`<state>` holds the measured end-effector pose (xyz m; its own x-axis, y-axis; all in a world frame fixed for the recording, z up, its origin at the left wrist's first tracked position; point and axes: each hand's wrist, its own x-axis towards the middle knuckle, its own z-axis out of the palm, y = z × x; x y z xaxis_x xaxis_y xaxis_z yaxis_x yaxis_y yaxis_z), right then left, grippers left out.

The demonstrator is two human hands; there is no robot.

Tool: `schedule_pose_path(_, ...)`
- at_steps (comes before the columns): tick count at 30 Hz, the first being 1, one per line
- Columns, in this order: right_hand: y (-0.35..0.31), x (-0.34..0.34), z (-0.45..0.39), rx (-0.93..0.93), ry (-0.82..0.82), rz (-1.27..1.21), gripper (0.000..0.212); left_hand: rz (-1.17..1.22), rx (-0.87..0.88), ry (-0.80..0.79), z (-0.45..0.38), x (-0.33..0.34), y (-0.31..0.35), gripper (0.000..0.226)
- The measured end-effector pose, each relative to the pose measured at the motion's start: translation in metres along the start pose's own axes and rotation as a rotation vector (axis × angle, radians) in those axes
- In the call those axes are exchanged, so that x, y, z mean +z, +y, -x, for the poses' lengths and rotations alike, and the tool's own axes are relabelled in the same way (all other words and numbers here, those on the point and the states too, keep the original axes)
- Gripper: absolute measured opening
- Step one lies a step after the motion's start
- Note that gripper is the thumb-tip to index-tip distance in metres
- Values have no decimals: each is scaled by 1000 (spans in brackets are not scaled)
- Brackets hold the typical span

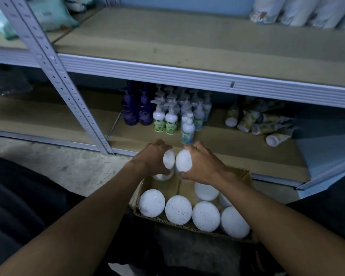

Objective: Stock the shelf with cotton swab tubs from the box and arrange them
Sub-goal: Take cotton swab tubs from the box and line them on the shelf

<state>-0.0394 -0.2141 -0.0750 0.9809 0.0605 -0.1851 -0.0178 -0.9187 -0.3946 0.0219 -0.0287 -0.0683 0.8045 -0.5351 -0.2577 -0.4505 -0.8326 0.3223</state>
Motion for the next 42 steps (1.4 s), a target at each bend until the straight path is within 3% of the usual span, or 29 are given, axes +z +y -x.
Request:
schedule_pose_path(8, -8, -49, 15, -21, 106, -39, 83, -73, 86, 49, 13, -65, 35, 55)
schedule_pose_path(12, -17, -79, 23, -48, 167, -23, 81, -74, 111, 87, 23, -97, 46, 57)
schedule_pose_path(17, -33, -133, 36, -110, 263, 37, 66, -87, 159, 174, 40, -146, 65, 60)
schedule_pose_path(22, -52, -191, 48, -156, 346, 109, 45, -173, 179, 251, 56, -202, 89, 38)
schedule_pose_path(24, -58, -211, 51, -162, 383, 109, 45, -224, 180, 276, 58, -222, 97, 43)
schedule_pose_path(27, -67, -242, 55, -174, 423, 121, 56, -296, 150, 307, 56, -252, 106, 73)
schedule_pose_path(31, -75, -280, 55, -152, 460, 126, 74, -342, 140, 315, 49, -288, 121, 80)
schedule_pose_path(38, -72, -328, 45, -85, 520, 100, 57, -338, 119, 278, 26, -327, 148, 77)
schedule_pose_path(42, -64, -340, 31, -45, 508, 118, 57, -346, 108, 265, 5, -336, 158, 88)
